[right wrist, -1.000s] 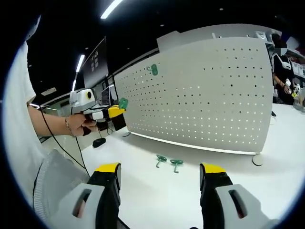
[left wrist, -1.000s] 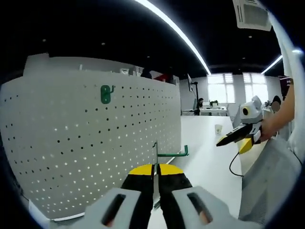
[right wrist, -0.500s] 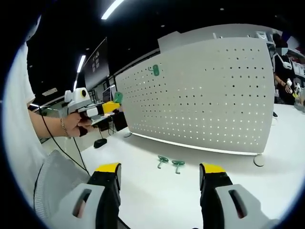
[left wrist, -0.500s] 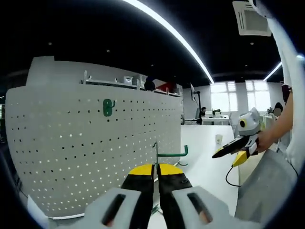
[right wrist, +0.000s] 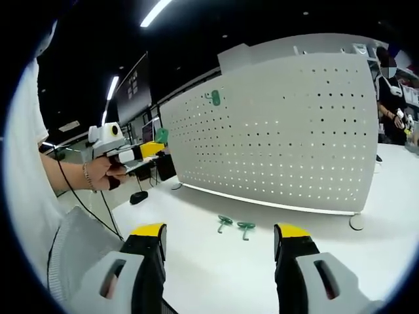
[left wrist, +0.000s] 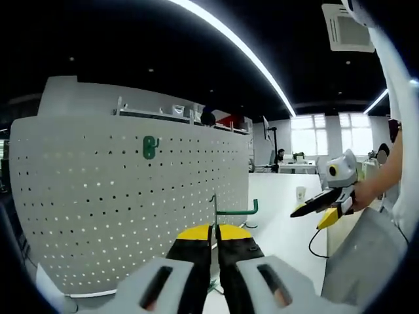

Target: Insert the hook assembly into the mounting plate slot until the hook locks in place.

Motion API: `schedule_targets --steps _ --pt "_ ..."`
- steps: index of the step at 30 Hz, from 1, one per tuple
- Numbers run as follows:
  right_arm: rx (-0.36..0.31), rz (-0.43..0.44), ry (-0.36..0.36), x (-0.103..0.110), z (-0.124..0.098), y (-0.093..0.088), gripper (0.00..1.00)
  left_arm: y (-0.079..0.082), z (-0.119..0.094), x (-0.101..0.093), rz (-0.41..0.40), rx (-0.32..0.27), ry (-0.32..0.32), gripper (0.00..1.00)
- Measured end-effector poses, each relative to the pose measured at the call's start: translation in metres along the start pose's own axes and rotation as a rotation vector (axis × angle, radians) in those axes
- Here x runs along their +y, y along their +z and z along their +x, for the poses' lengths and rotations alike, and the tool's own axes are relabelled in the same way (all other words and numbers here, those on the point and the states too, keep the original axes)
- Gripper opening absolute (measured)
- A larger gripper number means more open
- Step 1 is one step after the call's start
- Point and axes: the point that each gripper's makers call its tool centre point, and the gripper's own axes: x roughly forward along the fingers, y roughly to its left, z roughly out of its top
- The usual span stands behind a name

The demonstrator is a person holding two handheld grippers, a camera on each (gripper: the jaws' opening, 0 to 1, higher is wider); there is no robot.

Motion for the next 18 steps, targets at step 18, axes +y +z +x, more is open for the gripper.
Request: schedule_targets --steps 18 --pt "-0.132 0.026 0.037 0.010 -0.001 0.025 0.62 -0.001 0.002 -0.001 -0.005 0.000 0.005 0.02"
